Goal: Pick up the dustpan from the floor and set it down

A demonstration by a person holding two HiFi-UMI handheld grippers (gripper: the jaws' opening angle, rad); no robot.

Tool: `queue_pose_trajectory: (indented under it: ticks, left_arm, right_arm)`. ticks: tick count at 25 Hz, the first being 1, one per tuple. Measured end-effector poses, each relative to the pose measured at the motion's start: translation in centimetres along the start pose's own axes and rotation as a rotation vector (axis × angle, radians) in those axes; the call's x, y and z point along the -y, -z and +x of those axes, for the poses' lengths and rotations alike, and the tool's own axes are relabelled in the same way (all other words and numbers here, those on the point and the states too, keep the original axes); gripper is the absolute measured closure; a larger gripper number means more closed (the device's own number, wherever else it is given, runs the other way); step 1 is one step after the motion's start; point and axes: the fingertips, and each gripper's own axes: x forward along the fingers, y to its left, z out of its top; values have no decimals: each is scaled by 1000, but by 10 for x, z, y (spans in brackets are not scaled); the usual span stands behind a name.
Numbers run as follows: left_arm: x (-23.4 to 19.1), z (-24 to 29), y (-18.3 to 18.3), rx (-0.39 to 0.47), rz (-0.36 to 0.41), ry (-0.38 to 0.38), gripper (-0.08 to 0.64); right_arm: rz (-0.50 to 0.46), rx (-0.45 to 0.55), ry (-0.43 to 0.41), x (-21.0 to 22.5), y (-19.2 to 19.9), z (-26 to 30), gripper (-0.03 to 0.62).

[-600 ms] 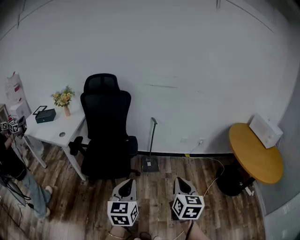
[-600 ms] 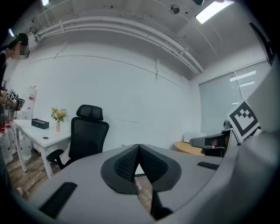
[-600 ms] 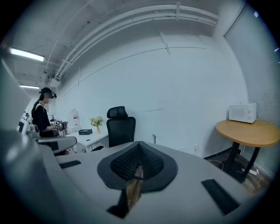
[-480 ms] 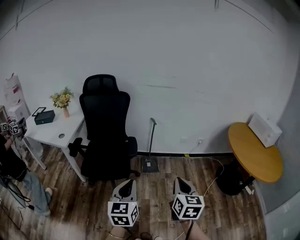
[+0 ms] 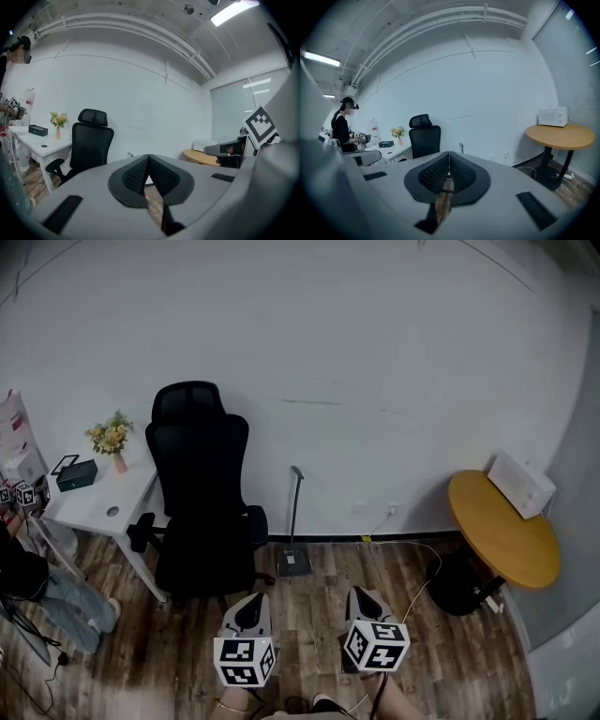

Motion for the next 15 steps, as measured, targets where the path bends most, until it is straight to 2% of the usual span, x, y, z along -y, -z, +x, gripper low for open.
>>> queue_pose_trajectory:
  ticks: [5, 10, 15]
  left_arm:
    - [-5, 13, 8, -24, 12, 8, 543]
    - [-15, 40, 9, -26, 2, -7, 543]
    - [-19, 79, 2, -23, 25, -10, 543]
  right_arm:
    - [40, -25, 16, 7, 10, 16, 560]
    - [31, -35, 9, 13, 10, 43, 560]
    - [44, -15, 12, 31, -7, 83, 560]
